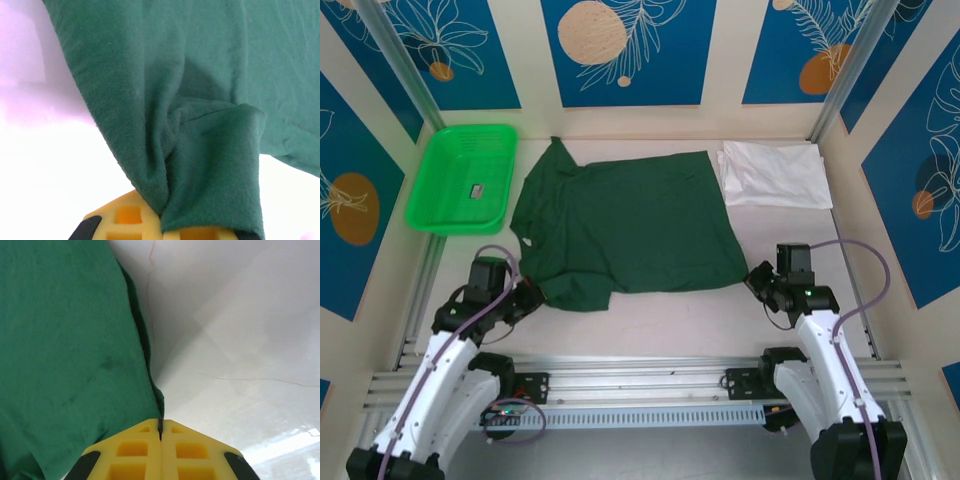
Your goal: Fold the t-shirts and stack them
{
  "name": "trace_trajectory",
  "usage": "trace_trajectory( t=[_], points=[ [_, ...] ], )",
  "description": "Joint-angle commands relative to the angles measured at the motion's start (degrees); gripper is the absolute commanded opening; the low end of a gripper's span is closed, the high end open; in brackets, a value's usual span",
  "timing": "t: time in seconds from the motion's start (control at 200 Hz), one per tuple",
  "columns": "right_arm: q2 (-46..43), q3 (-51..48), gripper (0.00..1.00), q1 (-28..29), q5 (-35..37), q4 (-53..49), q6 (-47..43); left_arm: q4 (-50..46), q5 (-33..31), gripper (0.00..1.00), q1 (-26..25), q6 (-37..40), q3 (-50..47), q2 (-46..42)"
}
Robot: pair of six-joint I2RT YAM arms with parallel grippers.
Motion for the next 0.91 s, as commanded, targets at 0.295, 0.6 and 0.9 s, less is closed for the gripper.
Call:
trace_trajectory(
  t=[0.295, 0.6, 0.9],
  points=[
    [-15.6, -5.0, 0.00, -3.6, 0.7, -8.2, 6.9, -9.1, 4.8, 0.00, -3.6, -7.0, -7.5, -7.4],
    [-11.1, -4.1, 0.00, -3.6, -2.4, -6.0, 3.4, -6.1, 7.4, 0.11, -3.8, -5.4, -8.4, -3.7],
    [-7.0, -3.6, 0.00, -3.6, -3.8, -3.2, 1.7, 0.9, 7.4, 0.28, -5.0, -8.1, -11.2, -0.5]
  ],
)
